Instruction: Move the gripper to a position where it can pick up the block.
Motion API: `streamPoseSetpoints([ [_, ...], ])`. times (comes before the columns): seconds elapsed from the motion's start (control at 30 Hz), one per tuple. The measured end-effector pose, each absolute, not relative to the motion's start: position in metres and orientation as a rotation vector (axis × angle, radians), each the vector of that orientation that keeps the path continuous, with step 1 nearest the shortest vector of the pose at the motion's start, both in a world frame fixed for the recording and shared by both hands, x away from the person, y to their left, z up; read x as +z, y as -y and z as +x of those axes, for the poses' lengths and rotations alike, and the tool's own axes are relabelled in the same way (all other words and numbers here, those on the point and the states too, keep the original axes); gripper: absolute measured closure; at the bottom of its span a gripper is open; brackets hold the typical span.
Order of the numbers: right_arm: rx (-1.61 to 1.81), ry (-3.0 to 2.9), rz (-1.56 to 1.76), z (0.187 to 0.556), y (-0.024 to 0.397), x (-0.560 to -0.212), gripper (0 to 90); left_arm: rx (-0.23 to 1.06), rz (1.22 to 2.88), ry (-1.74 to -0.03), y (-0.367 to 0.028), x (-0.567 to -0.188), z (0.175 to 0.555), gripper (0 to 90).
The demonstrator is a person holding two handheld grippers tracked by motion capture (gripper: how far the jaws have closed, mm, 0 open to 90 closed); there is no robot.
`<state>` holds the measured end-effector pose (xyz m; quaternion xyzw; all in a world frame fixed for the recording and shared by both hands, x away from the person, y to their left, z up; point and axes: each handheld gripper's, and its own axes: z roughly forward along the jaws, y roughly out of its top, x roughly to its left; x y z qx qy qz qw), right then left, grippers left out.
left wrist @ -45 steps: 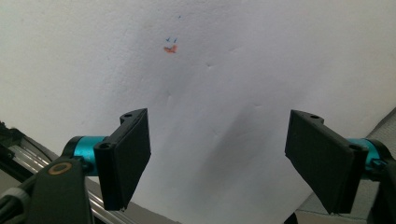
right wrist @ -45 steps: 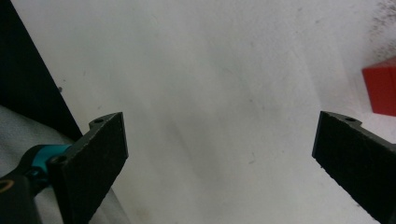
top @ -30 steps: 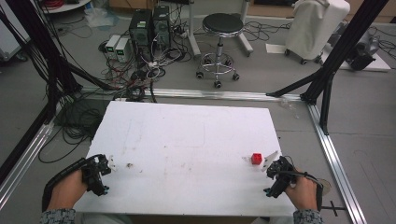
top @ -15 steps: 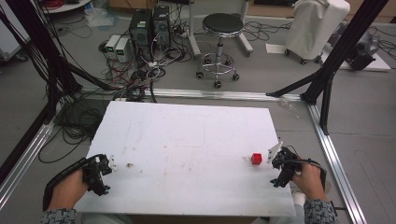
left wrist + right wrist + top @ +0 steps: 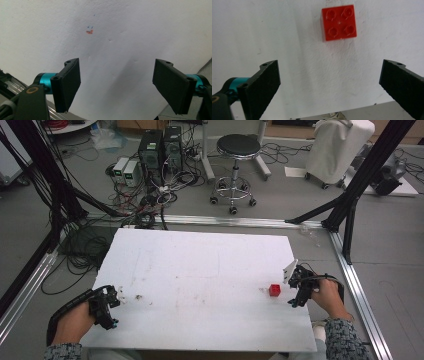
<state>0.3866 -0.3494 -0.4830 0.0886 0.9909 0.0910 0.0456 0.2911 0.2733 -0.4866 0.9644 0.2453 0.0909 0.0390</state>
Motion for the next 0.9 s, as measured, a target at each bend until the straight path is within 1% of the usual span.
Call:
streamPoseSetpoints([
  [0.53, 0.218, -3.075, 0.08, 0.407, 0.313, -0.494, 2.6, 0.281, 2.947, -0.757, -0.276, -0.486, 0.291, 22.9],
  [0.9, 0.159, -3.11, 0.039, 0.411, 0.297, -0.507, 2.6, 0.281, 2.936, -0.754, -0.275, -0.484, 0.291, 22.9],
])
